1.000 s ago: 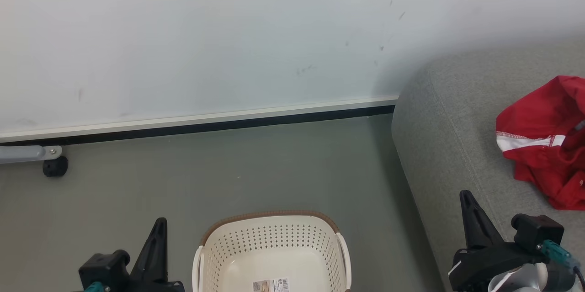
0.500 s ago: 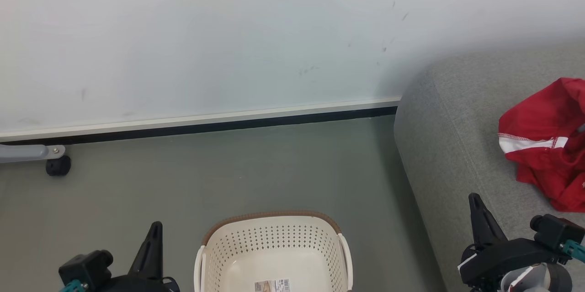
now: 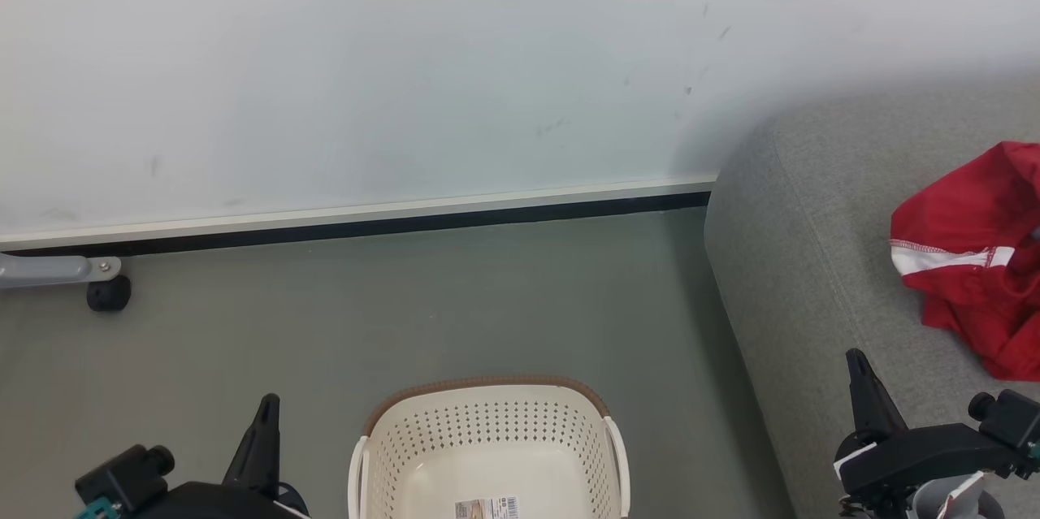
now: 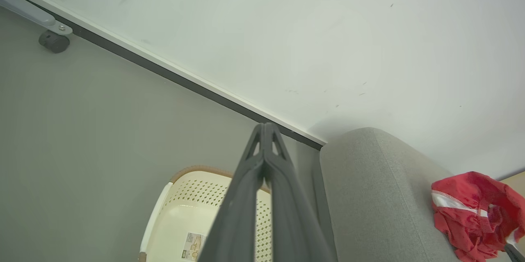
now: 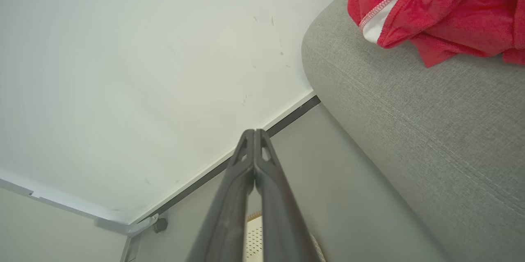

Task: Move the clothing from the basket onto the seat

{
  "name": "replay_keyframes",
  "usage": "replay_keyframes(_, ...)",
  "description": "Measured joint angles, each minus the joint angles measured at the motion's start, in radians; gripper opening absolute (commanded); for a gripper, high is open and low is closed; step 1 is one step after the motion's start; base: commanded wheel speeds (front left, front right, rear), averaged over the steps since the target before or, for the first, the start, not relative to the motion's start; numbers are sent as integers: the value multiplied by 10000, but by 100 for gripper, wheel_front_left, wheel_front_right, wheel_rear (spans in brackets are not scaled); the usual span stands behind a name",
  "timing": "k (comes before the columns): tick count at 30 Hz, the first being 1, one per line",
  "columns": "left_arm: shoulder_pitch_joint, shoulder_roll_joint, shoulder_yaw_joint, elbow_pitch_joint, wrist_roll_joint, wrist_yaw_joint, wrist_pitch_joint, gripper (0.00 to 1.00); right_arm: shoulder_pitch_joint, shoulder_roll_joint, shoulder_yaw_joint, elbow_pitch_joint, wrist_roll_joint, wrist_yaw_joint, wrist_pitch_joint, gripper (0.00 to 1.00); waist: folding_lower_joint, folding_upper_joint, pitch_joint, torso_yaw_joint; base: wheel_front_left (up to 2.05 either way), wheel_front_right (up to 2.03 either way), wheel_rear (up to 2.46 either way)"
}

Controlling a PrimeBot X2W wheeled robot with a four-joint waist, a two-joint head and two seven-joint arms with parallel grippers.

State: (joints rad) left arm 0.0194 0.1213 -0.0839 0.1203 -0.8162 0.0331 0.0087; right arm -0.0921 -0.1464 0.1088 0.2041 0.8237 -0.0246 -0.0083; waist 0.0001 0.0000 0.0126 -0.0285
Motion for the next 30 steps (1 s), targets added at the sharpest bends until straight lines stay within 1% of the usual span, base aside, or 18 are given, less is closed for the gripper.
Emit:
replay_keyframes(16, -286, -226, 470, 449, -2048, -428, 337, 0, -1, 274, -669, 268, 2102, 380, 351, 0, 0, 0, -30, 78, 0, 0, 0)
replay_keyframes(18, -356, -272, 554, 550, -2520, -516, 370, 0, -2, 332, -780, 305, 2518, 439, 426, 0, 0, 0, -35, 93, 0, 0, 0)
replay_keyframes(30, -538, -391, 913, 913, -4084, -788, 573, 0, -3, 520, -1290, 506, 4063, 746, 660, 0, 0, 0, -58, 151, 0, 0, 0)
